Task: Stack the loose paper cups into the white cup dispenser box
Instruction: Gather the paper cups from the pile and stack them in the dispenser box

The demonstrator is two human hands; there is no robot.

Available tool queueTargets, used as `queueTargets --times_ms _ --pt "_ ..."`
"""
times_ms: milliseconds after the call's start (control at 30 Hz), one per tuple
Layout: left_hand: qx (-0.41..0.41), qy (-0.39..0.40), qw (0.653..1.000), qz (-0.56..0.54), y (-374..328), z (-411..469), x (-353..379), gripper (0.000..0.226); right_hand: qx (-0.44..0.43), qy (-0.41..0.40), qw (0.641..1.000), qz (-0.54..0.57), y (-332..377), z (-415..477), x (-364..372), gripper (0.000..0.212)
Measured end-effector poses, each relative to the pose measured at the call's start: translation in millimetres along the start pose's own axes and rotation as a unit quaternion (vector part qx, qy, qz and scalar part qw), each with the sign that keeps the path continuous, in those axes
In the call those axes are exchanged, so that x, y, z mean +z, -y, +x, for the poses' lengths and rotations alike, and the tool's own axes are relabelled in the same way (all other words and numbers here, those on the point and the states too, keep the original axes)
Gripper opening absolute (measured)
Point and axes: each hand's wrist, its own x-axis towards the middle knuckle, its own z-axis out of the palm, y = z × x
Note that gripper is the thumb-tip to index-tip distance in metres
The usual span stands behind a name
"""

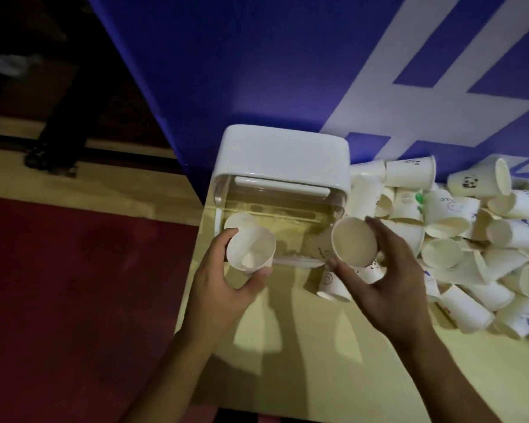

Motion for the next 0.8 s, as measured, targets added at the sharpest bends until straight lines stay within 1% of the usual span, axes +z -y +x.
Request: queueTargets --times_ms 167,300,400,567,800 --pt "0.016 -0.020 1.000 -0.008 16.4 21.4 -18.4 0.067 -0.027 0.027 0.999 0.017 21.5 -5.1 34.8 0.081" --pt "0.039 -0.030 0.999 -0.015 20.7 41.0 -18.5 0.068 -0.015 0.045 0.999 0.004 26.4 -7.0 46.1 0.082" --pt "0.042 -0.030 0.998 -0.025 22.9 54.6 -14.0 0.071 0.003 0.054 0.998 -0.014 28.2 -8.4 48.7 0.084" --pt "0.055 -0.008 0.998 0.034 38.8 66.5 -0.7 0.070 0.035 0.071 0.997 -0.013 27.6 -10.9 52.0 0.086" --pt "0.020 0.047 0.996 0.072 66.0 73.6 14.5 0.073 0.050 0.084 0.995 -0.018 27.5 -13.0 58.9 0.086"
